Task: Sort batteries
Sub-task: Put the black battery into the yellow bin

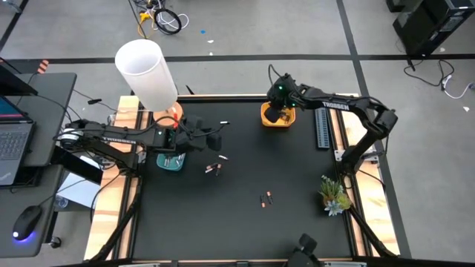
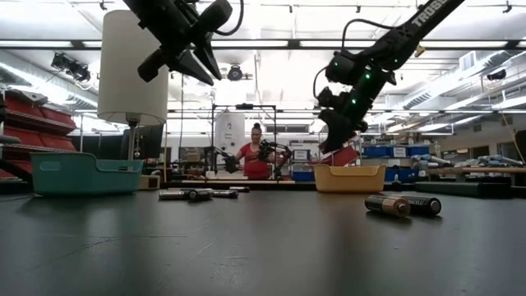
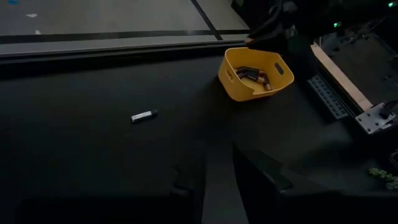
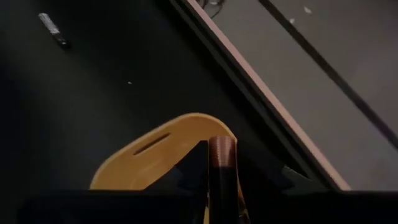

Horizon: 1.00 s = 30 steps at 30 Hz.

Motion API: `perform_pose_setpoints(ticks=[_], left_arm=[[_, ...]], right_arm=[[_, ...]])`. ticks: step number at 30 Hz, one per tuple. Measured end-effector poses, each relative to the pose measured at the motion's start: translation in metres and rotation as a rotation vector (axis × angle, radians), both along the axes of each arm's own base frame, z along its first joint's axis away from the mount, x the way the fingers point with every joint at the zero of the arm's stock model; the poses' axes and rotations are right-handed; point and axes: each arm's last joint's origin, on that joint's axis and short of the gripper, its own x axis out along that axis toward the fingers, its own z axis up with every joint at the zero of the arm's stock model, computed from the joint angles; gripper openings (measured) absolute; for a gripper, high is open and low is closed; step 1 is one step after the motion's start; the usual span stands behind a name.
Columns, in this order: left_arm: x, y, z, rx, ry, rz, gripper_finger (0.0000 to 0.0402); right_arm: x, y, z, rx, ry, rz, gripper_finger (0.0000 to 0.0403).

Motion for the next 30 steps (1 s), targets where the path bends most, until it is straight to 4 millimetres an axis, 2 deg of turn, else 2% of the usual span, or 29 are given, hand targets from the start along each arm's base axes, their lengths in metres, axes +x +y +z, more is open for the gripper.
perform_pose_setpoints(ticks=[7,13,19,27,30], left_arm=[[0.000,0.000,0.000,0.000,0.002,-0.001,0.0092],[0.000,0.000,0.000,0.017,0.019,-0.011,0.0092],[0.000,0.001,0.000,0.026,0.021,-0.003,0.0092],[-0.001,0.001,0.000,0.053,0.040,-0.006,0.0092],[-0.001,0.001,0.000,0.066,0.053,-0.015,0.0092]], right_arm=[[-0.004,-0.003,-0.002,0.033,-0.019,-0.013,0.0124],[0.004,0.003,0.001,0.075,-0.095,0.013,0.0128],[0.023,0.018,0.008,0.114,-0.234,0.129,0.0127],[0.037,0.049,0.002,0.078,-0.089,0.223,0.0117],[0.042,0.063,0.005,0.004,-0.039,0.251,0.0110]])
